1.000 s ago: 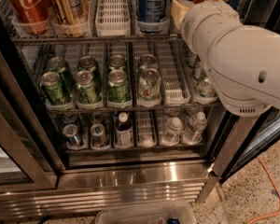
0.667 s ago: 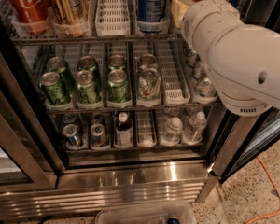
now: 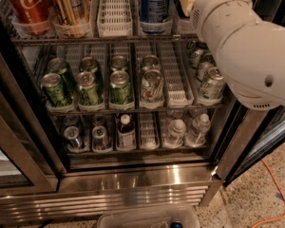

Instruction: Pick pepsi can from top shelf of fridge

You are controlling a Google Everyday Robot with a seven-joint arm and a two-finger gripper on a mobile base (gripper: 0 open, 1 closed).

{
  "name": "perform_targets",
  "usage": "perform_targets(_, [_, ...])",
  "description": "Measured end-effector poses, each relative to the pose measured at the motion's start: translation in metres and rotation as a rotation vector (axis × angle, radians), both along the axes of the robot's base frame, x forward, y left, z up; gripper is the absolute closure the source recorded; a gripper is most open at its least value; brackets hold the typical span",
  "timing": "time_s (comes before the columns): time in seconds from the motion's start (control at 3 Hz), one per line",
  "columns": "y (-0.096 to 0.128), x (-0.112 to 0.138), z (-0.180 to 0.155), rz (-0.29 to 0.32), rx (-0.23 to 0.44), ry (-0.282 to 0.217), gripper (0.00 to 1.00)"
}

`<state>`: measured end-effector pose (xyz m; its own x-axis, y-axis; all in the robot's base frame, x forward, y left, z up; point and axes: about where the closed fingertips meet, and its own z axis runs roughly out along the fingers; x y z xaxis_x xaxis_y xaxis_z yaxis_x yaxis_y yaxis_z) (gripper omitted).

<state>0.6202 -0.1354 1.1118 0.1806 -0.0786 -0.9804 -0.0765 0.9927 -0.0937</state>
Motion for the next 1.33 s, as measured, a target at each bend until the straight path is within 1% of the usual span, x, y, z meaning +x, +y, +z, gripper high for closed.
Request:
perform_targets(0.33, [0.000, -0.002, 0.003, 0.007, 0.000, -0.005, 1.00])
perform_targets(0.67, [0.001, -0.009, 0.005, 0.021, 0.000, -0.002, 1.00])
perform_targets(1.0, [0.001, -0.019, 0.012, 0.044, 0.011, -0.002, 1.00])
perform_targets(1.33, [0.003, -0.029, 0.014, 0.081, 0.013, 0.016, 1.00])
